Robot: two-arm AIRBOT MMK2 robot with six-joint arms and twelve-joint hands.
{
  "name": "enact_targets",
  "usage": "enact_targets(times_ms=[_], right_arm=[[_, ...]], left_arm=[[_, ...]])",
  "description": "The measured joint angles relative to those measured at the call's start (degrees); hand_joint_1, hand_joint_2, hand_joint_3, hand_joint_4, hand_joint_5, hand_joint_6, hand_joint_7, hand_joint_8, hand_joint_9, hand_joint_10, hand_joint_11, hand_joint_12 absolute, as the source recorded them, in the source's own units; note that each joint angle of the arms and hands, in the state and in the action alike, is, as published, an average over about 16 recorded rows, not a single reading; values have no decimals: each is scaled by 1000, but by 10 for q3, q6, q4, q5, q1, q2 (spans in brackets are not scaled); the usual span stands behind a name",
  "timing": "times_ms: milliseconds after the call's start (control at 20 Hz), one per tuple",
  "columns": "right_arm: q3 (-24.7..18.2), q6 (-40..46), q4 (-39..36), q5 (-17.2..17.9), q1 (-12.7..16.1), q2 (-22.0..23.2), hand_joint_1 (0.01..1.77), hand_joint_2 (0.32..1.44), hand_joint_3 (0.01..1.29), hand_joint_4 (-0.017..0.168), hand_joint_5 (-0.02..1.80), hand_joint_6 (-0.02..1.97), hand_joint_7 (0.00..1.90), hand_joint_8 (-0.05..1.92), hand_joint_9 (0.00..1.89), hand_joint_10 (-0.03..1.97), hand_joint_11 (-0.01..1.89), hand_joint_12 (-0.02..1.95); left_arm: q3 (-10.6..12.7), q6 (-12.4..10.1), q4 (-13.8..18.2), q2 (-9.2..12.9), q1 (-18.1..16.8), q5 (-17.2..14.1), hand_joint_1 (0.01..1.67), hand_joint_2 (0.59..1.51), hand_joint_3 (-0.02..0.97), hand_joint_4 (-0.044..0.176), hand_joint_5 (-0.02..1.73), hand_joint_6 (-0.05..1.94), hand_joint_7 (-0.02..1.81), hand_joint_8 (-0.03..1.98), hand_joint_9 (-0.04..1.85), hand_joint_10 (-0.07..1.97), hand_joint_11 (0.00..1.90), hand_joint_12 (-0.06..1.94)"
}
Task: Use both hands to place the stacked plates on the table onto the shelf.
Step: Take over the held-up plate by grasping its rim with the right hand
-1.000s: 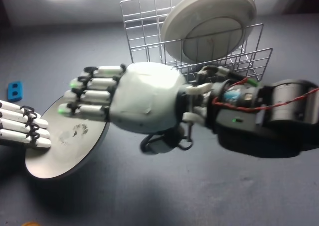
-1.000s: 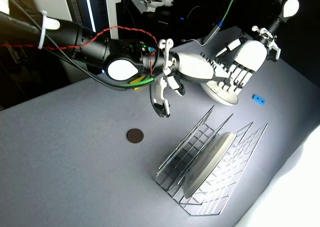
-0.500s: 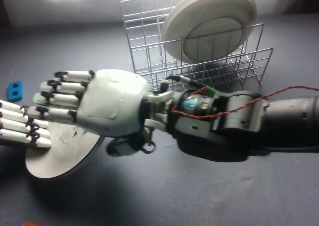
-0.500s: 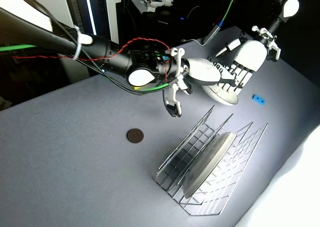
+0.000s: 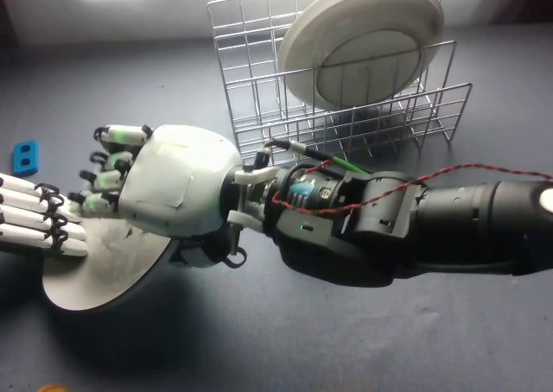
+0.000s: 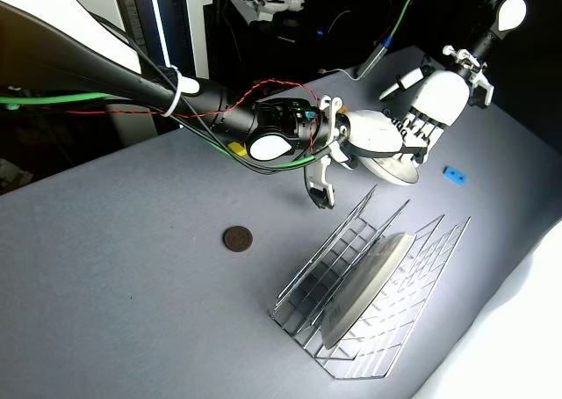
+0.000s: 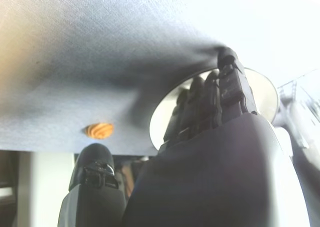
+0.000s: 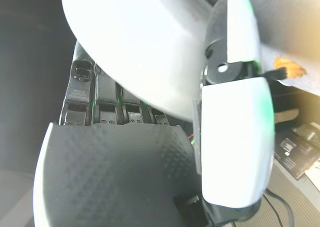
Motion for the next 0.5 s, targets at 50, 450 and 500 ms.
enact_targets(times_ms=[50,450,500], right_arm=[[3,0,0,3,-1,-3,1122,964,14,3,434,114,454,57,438,121,171,1079],[14,0,-4,24,-4,-15,1131,998,14,13,801,502,889,412,972,219,606,1274],[14,0,-5,27,-4,-15,1133,999,14,15,832,546,926,452,1023,221,664,1260]], left_arm=[[0,0,0,0,0,-1,22,1146,16,-6,-11,-32,-11,-14,-26,-50,31,41],[2,-2,7,-1,-7,-6,22,1149,16,-7,-12,-34,-5,-12,-16,-51,23,18],[3,-2,9,-1,-10,-7,22,1149,16,-8,-12,-34,-4,-11,-14,-51,22,15]])
